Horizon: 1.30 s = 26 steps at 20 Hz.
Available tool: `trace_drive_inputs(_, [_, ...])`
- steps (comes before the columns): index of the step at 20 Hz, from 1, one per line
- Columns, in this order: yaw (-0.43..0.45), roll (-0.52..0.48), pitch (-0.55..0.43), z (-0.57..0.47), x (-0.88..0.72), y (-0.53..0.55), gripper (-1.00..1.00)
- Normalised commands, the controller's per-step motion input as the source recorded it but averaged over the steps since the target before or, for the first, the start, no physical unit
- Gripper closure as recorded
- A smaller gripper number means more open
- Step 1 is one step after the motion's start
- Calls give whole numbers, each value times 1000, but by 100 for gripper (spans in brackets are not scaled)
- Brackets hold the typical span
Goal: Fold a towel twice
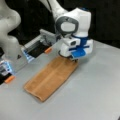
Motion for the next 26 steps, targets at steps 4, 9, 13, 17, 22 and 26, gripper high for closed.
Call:
trace_drive_inputs(4, [290,67,275,321,-79,-406,100])
trace_drive_inputs(9, [216,110,242,316,-62,-431,100])
trace_drive_inputs(13, [108,131,201,254,-85,-380,100])
trace_drive_inputs(17, [49,170,148,202,-98,-340,100])
trace_drive_inputs(22, [17,221,91,84,-134,-269,100])
trace_drive_inputs(26, [32,297,25,-82,-181,-385,100])
